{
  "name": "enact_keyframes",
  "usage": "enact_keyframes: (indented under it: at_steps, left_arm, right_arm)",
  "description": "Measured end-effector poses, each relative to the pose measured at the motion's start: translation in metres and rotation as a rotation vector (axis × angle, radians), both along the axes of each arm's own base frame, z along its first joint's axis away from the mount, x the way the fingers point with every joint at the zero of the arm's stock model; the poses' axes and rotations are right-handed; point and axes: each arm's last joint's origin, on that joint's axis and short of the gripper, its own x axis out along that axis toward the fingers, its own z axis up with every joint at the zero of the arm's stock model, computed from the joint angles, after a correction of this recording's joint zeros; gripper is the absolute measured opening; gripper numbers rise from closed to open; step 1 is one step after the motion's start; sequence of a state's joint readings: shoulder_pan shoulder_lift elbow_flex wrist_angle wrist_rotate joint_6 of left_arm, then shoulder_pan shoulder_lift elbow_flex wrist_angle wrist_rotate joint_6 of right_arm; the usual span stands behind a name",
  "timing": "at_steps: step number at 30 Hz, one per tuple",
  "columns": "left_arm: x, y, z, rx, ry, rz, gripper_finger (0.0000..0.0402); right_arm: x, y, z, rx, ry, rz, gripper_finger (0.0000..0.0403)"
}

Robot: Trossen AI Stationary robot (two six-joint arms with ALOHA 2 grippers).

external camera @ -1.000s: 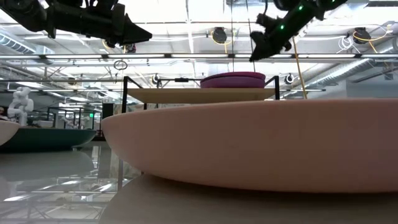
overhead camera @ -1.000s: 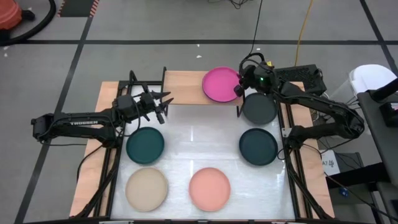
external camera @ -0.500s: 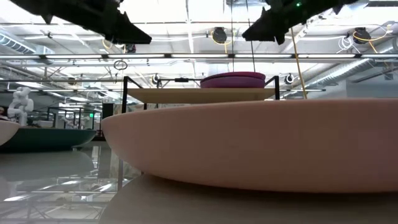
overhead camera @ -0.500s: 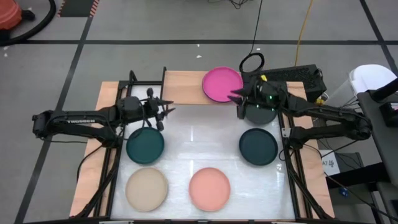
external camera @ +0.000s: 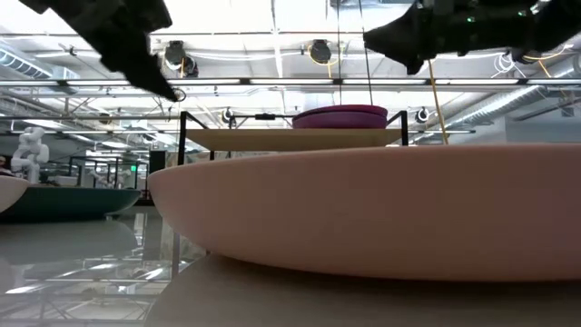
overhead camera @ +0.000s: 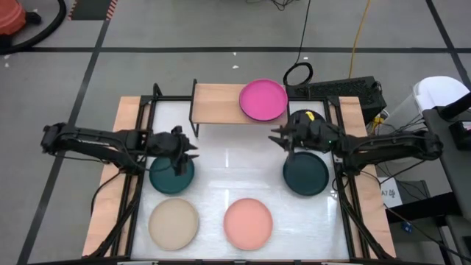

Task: Place and stack plates onto a shelf
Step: Stack the green plate on top of the pink plate on the shelf

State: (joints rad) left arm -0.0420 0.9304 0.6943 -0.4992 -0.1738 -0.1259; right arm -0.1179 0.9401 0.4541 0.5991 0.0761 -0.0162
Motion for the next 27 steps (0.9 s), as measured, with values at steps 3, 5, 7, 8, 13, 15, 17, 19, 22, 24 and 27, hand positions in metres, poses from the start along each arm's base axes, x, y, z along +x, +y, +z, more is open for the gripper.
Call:
enact_keyframes:
  at_steps: [3,5,7,8,13,15,17,19,22,24,27]
  left_arm:
    - [0.000,-0.003,-0.004,-0.093,0.115,0.073,0.0140]
    - [0.001,-0.003,-0.012,-0.148,0.219,0.130,0.0140]
    - [0.004,-0.004,-0.020,-0.197,0.320,0.168,0.0140]
    - [0.008,-0.005,-0.024,-0.230,0.352,0.177,0.0140]
    - [0.026,-0.014,-0.048,-0.310,0.527,0.173,0.0140]
    - [0.031,-0.017,-0.056,-0.312,0.580,0.185,0.0140]
    - [0.037,-0.019,-0.064,-0.327,0.615,0.230,0.0140]
    - [0.043,-0.020,-0.067,-0.350,0.630,0.282,0.0140]
    - [0.051,-0.024,-0.067,-0.362,0.635,0.303,0.0140]
    - [0.055,-0.028,-0.063,-0.368,0.622,0.296,0.0140]
    - [0.060,-0.030,-0.058,-0.361,0.596,0.304,0.0140]
  right_arm:
    - [-0.004,0.003,-0.006,-0.017,-0.057,0.013,0.0110]
    - [-0.006,0.004,-0.006,-0.036,-0.091,0.013,0.0110]
    - [-0.007,0.004,-0.004,-0.040,-0.117,0.012,0.0110]
    - [-0.007,0.004,-0.004,-0.042,-0.118,0.012,0.0110]
    - [-0.007,0.004,-0.004,-0.043,-0.119,0.011,0.0110]
    - [-0.007,0.004,-0.004,-0.043,-0.122,0.011,0.0110]
    - [-0.007,0.004,-0.004,-0.044,-0.123,0.011,0.0110]
    - [-0.007,0.004,-0.004,-0.044,-0.124,0.011,0.0110]
    - [-0.007,0.004,-0.004,-0.047,-0.124,0.011,0.0110]
    - [-0.007,0.004,-0.004,-0.047,-0.124,0.011,0.0110]
    - [-0.007,0.004,-0.004,-0.047,-0.123,0.011,0.0110]
